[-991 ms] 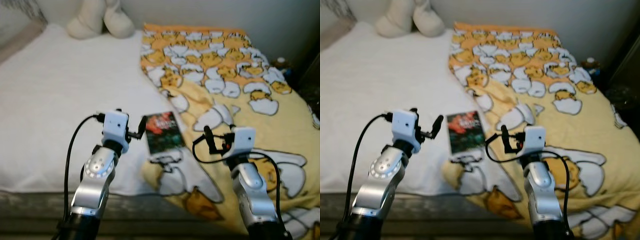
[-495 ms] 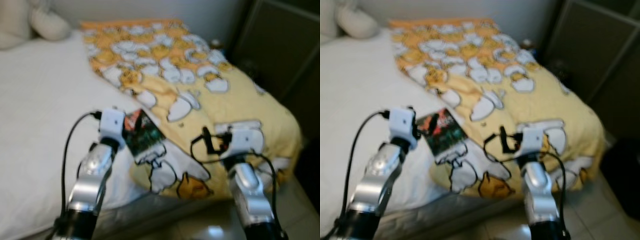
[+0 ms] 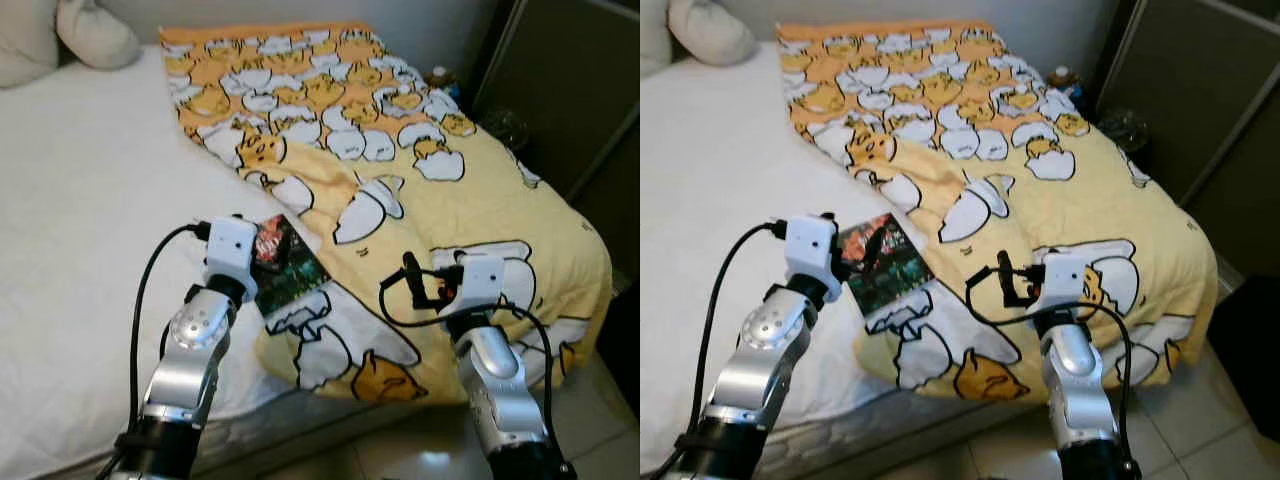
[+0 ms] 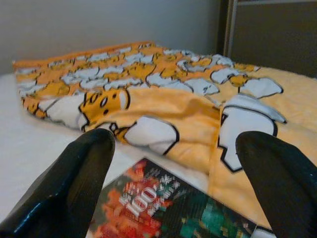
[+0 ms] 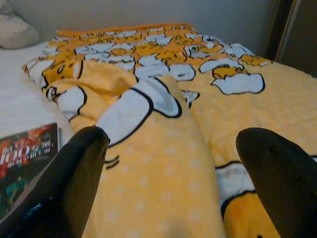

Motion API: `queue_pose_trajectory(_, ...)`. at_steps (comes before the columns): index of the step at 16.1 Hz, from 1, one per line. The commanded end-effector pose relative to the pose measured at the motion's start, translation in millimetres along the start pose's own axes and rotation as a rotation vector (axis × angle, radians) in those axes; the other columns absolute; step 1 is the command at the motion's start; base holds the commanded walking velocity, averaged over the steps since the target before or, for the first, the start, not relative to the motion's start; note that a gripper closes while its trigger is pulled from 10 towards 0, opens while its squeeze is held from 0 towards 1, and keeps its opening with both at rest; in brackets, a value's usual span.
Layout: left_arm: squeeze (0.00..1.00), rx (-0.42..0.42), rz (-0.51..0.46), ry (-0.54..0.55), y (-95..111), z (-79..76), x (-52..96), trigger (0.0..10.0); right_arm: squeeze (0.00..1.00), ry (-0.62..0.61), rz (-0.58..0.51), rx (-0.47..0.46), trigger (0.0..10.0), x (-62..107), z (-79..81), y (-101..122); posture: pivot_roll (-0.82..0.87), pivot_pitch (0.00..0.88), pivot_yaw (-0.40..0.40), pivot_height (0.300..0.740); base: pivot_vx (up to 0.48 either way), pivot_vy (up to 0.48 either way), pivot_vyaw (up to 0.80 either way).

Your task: Clean up the room

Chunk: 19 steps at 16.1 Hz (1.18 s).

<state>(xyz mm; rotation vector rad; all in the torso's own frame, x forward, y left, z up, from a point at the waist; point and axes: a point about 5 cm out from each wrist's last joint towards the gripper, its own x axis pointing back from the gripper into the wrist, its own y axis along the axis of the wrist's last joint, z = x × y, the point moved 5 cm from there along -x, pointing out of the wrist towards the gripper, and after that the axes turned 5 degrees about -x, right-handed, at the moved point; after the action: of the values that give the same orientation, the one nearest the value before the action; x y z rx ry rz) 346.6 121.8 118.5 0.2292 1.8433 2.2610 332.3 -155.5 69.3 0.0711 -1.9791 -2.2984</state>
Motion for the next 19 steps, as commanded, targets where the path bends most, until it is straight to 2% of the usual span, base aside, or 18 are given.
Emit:
queue_pose_trajectory(1, 0.0, 0.008, -0.02, -0.016, 5.5, -2.4, -1.1, 10.0, 0.0, 0.003, -0.022, 0.009, 10.0, -1.4, 0.0, 5.7, 0.07, 0.0, -0.005, 0.74, 0.0, 0.442, 0.0)
queue_pose_trajectory(4, 0.0, -0.001, -0.001, -0.024, 1.9, -1.8, -1.0, 10.0, 0.0, 0.006, -0.02, 0.012, 10.0, -1.1, -0.8, 5.1, 0.07, 0.0, -0.004, 0.74, 0.0, 0.432, 0.0)
queue_pose_trajectory(6, 0.0, 0.021, 0.052, -0.036, -6.9, -1.6, -7.4, 10.0, 0.0, 0.009, -0.017, 0.014, 10.0, 0.3, -1.1, 4.4, 0.06, 0.0, -0.004, 0.74, 0.0, 0.0, 0.0)
queue_pose_trajectory(7, 0.0, 0.049, 0.103, -0.009, -15.2, 6.5, -13.6, 10.0, 0.0, 0.009, -0.013, 0.017, 10.0, 3.3, -3.0, 3.6, 0.05, 0.0, -0.01, 0.74, 0.0, 0.0, 0.0)
queue_pose_trajectory(9, 0.0, 0.113, 0.158, -0.018, -24.5, 12.0, -18.8, 10.0, 0.0, 0.005, -0.005, 0.025, 10.0, 7.4, -6.8, 2.1, 0.04, 0.0, -0.011, 0.74, 0.0, 0.0, 0.0)
queue_pose_trajectory(12, 0.0, 0.285, 0.231, -0.055, -38.5, 6.7, -26.7, 10.0, 0.0, -0.012, -0.011, 0.032, 10.0, 11.9, -13.0, 4.6, 0.02, 0.0, -0.007, 0.74, 0.0, 0.0, 0.0)
queue_pose_trajectory(13, 0.0, 0.317, 0.253, -0.06, -42.9, 5.0, -28.6, 10.0, 0.0, 0.002, -0.005, 0.029, 10.0, 14.8, -12.7, 4.3, 0.02, 0.0, -0.007, 0.74, 0.0, 0.0, 0.0)
queue_pose_trajectory(15, 0.0, 0.396, 0.314, -0.072, -54.0, -2.0, -30.8, 10.0, 0.0, 0.079, 0.08, 0.02, 10.0, 23.1, -9.6, -8.9, 0.01, 0.008, -0.006, 0.74, 0.0, 0.0, 0.0)
queue_pose_trajectory(17, 0.0, 0.512, 0.432, -0.046, -79.7, -6.3, -30.7, 10.0, 0.0, 0.228, 0.223, -0.034, 10.0, 42.8, -6.6, -29.6, -0.01, 0.018, -0.008, 0.74, 0.0, 0.0, 0.0)
queue_pose_trajectory(19, 0.0, 0.554, 0.471, 0.015, -90.3, -1.6, -31.8, 10.0, 0.0, 0.333, 0.306, -0.033, 10.0, 55.0, -6.2, -38.2, -0.02, 0.028, -0.015, 0.74, 0.0, 0.0, 0.0)
